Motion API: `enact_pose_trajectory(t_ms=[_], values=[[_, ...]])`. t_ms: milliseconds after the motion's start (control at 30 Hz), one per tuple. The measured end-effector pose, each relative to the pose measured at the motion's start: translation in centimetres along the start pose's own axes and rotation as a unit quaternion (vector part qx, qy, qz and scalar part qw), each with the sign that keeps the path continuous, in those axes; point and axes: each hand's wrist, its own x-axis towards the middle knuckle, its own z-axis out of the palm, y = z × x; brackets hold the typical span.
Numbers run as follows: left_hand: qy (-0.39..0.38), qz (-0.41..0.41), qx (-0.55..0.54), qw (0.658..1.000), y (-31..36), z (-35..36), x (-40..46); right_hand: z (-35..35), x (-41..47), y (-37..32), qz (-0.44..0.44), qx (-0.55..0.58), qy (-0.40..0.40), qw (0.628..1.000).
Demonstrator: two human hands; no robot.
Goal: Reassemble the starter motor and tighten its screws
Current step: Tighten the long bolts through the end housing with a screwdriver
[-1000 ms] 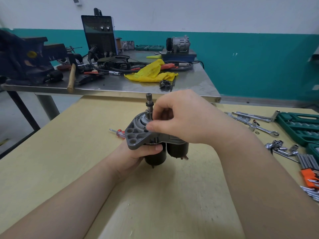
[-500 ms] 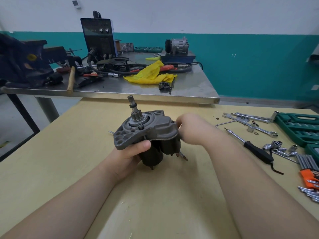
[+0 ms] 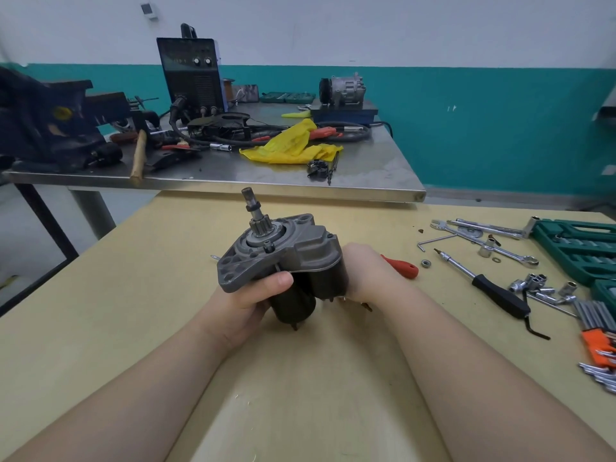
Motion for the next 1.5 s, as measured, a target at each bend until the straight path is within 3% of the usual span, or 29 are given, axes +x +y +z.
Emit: enact_pose_trajectory(t_ms=[100, 167, 233, 333, 467, 700, 900, 1067, 1500], values=[[0.016, 0.022, -0.001, 1.000, 0.2, 0.4, 0.0, -0.3, 0.0, 1.5, 0.063, 0.265, 0.032, 0.962], [0.021, 0.034, 0.001, 0.999, 0.4, 0.6, -0.1, -1.1, -0.3, 1.8, 0.073, 0.448, 0.075, 0.888], [0.039, 0.035, 0.003, 0.999, 0.4, 0.6, -0.1, -2.7, -0.7, 1.4, 0.058, 0.553, 0.136, 0.820], [0.059, 0.051, 0.021, 0.997, 0.1, 0.8, -0.1, -6.1, -2.2, 0.1, -0.004, 0.598, 0.242, 0.764], [0.061, 0.085, 0.060, 0.993, 0.1, 1.9, -0.1, -9.5, -6.0, -2.2, -0.142, 0.567, 0.346, 0.734], [0.039, 0.085, 0.170, 0.981, -0.5, 3.0, 0.4, -10.3, -9.4, -5.8, -0.284, 0.536, 0.303, 0.735], [0.060, 0.095, 0.218, 0.969, -0.8, 3.2, 0.5, -9.7, -9.5, -6.4, -0.293, 0.516, 0.291, 0.751], [0.063, 0.109, 0.218, 0.968, -1.1, 2.8, 0.7, -9.2, -9.4, -6.7, -0.323, 0.518, 0.277, 0.742], [0.066, 0.141, 0.194, 0.969, -1.6, 1.9, 0.9, -8.5, -9.1, -6.9, -0.334, 0.490, 0.241, 0.768]])
